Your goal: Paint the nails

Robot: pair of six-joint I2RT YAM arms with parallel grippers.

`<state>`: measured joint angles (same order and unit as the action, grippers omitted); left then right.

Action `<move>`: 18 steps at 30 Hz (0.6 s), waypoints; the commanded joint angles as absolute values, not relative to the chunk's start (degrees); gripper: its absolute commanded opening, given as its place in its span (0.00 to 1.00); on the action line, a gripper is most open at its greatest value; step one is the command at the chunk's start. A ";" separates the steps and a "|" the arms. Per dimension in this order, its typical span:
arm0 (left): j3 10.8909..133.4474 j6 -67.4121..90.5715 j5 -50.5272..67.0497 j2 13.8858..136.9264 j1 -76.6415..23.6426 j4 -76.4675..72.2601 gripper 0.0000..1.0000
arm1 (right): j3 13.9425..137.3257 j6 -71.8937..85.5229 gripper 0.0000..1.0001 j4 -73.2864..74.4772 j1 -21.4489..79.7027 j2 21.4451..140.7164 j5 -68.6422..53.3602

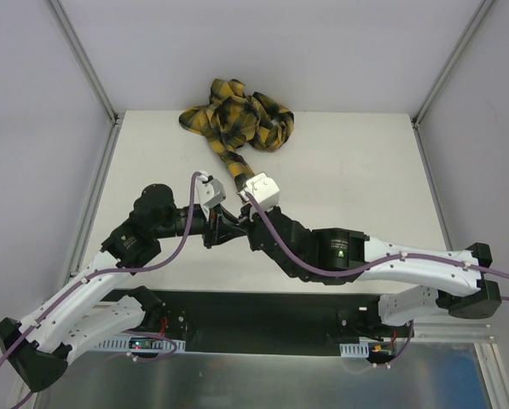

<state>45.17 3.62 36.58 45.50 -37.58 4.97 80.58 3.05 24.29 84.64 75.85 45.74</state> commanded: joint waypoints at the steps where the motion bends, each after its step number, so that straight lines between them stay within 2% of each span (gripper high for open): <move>1: 47.46 3.25 36.26 47.80 -36.74 3.07 0.00 | 80.59 0.44 0.04 31.46 84.81 70.49 45.81; 2: 48.16 3.77 38.13 48.60 -36.74 3.42 0.00 | 80.42 0.35 0.10 31.46 84.73 70.14 44.31; 3: 48.43 3.95 40.32 50.26 -36.74 3.60 0.00 | 80.33 -1.48 0.23 31.03 84.12 69.09 42.47; 6: 49.04 4.22 44.03 51.76 -37.44 4.04 0.00 | 79.55 -2.99 0.40 30.59 81.40 67.07 31.33; 9: 49.13 3.60 45.52 51.94 -37.88 4.48 0.00 | 77.53 -2.37 0.51 29.88 77.19 63.82 26.38; 12: 49.13 3.08 47.10 51.51 -38.23 4.48 0.00 | 76.55 -1.58 0.59 29.53 71.40 61.79 12.80; 15: 49.13 3.08 49.38 51.85 -38.23 4.57 0.00 | 75.24 -2.37 0.65 28.22 67.17 61.61 2.77; 18: 49.57 3.08 53.16 52.91 -38.41 4.48 0.00 | 72.69 -3.51 0.66 24.79 65.14 61.79 -3.74</move>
<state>47.03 3.57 46.17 52.51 -37.91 5.96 75.35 -1.54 28.60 67.35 61.45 12.51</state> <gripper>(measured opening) 0.196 0.650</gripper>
